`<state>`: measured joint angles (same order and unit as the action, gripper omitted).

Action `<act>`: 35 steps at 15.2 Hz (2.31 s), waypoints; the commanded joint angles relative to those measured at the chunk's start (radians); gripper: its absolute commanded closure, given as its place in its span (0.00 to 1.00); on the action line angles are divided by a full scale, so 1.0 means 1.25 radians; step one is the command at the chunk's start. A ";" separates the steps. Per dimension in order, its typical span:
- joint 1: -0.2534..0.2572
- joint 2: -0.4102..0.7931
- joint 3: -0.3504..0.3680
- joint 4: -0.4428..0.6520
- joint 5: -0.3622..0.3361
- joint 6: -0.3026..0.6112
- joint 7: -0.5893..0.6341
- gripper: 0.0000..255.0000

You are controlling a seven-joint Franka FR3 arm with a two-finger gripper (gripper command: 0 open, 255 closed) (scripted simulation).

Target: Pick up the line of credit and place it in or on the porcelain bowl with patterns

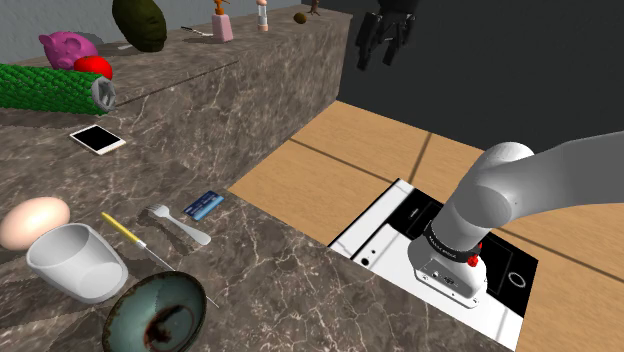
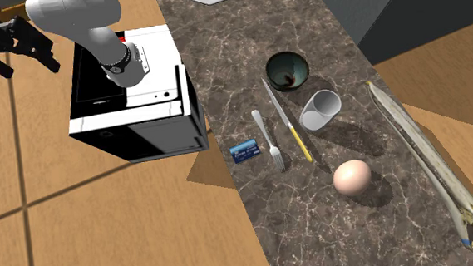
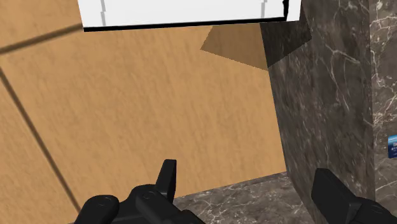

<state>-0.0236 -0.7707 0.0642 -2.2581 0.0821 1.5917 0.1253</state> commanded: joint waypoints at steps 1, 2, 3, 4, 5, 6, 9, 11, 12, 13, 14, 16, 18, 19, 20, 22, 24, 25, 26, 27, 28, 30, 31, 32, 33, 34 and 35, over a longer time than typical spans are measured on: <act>0.000 0.000 0.000 0.000 0.000 0.000 0.000 0.00; -0.002 0.004 0.015 -0.011 0.016 0.006 0.034 0.00; -0.003 0.010 0.030 -0.021 0.033 0.012 0.067 0.00; -0.005 0.016 0.045 -0.031 0.050 0.019 0.100 0.00; -0.006 0.024 0.060 -0.039 0.067 0.027 0.133 0.00; -0.007 0.032 0.075 -0.047 0.085 0.035 0.166 0.00; -0.009 0.064 0.120 -0.064 0.138 0.065 0.264 0.00; -0.010 0.091 0.150 -0.071 0.173 0.088 0.327 0.00; -0.011 0.106 0.165 -0.073 0.191 0.101 0.358 0.00; -0.011 0.122 0.180 -0.074 0.208 0.114 0.389 0.00; -0.012 0.139 0.195 -0.074 0.225 0.129 0.420 0.00; -0.013 0.177 0.224 -0.072 0.258 0.159 0.480 0.00; -0.014 0.218 0.253 -0.066 0.288 0.192 0.539 0.00; -0.015 0.241 0.267 -0.062 0.302 0.210 0.568 0.00; -0.015 0.264 0.281 -0.056 0.316 0.228 0.597 0.00; -0.017 0.314 0.308 -0.043 0.340 0.266 0.654 0.00; -0.019 0.367 0.334 -0.026 0.361 0.306 0.710 0.00; -0.019 0.395 0.347 -0.016 0.370 0.326 0.738 0.00; -0.019 0.424 0.359 -0.006 0.377 0.347 0.765 0.00; -0.019 0.453 0.370 0.006 0.383 0.369 0.793 0.00; -0.019 0.484 0.380 0.018 0.388 0.390 0.821 0.00; -0.016 0.547 0.398 0.045 0.394 0.434 0.876 0.00; -0.013 0.579 0.406 0.059 0.395 0.456 0.903 0.00; -0.009 0.612 0.412 0.075 0.395 0.478 0.930 0.00; -0.005 0.645 0.417 0.091 0.395 0.499 0.957 0.00; 0.001 0.679 0.420 0.108 0.393 0.520 0.984 0.00; 0.007 0.712 0.423 0.126 0.391 0.541 1.011 0.00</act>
<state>-0.0238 0.0649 0.5867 -2.1340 0.5802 2.2383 1.3444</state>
